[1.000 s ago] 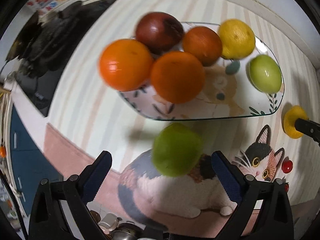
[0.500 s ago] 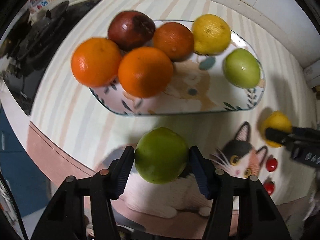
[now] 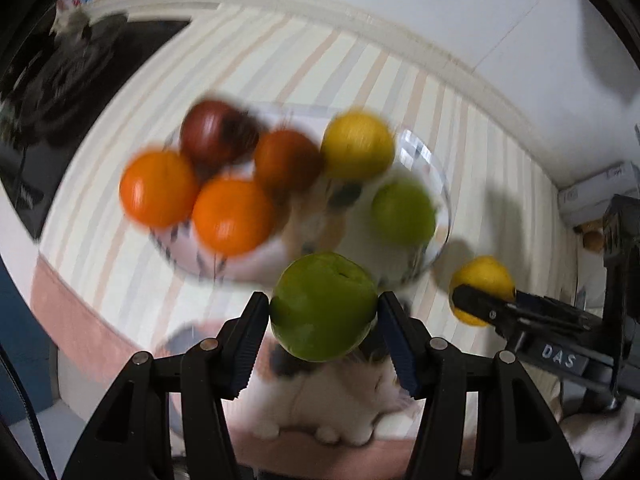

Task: Organize fruits

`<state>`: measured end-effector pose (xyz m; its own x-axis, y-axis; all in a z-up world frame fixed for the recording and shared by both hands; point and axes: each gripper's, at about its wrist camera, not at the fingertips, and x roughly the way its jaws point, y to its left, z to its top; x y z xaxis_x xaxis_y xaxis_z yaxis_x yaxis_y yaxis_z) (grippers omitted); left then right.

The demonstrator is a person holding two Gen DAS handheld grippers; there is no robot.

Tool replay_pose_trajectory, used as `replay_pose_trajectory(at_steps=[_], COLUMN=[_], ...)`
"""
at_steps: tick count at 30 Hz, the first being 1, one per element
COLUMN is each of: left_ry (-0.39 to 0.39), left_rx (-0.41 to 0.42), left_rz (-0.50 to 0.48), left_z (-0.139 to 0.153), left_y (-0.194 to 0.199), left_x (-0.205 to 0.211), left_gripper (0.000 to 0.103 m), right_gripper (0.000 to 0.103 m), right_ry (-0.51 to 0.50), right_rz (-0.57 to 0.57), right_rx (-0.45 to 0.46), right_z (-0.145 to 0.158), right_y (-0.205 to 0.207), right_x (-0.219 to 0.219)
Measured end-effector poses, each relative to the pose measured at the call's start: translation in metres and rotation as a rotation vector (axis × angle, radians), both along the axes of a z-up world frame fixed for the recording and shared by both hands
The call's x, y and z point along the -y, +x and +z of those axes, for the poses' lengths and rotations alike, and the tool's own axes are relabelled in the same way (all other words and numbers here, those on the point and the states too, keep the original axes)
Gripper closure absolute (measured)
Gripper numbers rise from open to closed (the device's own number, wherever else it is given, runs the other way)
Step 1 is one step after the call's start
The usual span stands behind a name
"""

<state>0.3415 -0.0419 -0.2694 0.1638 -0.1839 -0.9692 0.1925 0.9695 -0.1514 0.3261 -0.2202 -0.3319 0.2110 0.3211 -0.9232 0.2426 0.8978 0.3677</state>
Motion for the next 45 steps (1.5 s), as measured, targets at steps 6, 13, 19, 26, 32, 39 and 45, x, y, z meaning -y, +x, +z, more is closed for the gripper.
replay_pose_trajectory(at_steps=[6,13,19,26,32,39,45], left_ry=[0.047,0.051,0.066,0.04,0.067,0.111,0.155], left_rx=[-0.004,-0.004,0.018,-0.015,-0.002,0.038,0.092], left_rz=[-0.024,-0.026,-0.029,0.037,0.072,0.108,0.133], left_z=[-0.011,-0.013,-0.006,-0.011,-0.011,-0.006,0.008], left_y=[0.049,0.065,0.075,0.079,0.073,0.054,0.028], left_x=[0.019,0.03,0.031,0.004,-0.011,-0.026,-0.036], left_gripper=[0.049,0.049,0.049,0.033,0.013,0.008,0.008], right_gripper=[0.04,0.04,0.039,0.024,0.016,0.01,0.01], right_ry=[-0.032,-0.053,-0.03,0.044,0.003,-0.176,-0.254], right_rz=[-0.009,0.035,0.05,0.038,0.044,0.123,0.143], right_rx=[0.029,-0.013,-0.04,-0.078,-0.046,0.028,0.078], right_z=[0.015,0.005,-0.005,-0.013,0.001,0.031,0.052], right_y=[0.07,0.116,0.127,0.131,0.121,0.079,0.032], right_x=[0.016,0.017,0.013,0.02,0.021,0.001,-0.013])
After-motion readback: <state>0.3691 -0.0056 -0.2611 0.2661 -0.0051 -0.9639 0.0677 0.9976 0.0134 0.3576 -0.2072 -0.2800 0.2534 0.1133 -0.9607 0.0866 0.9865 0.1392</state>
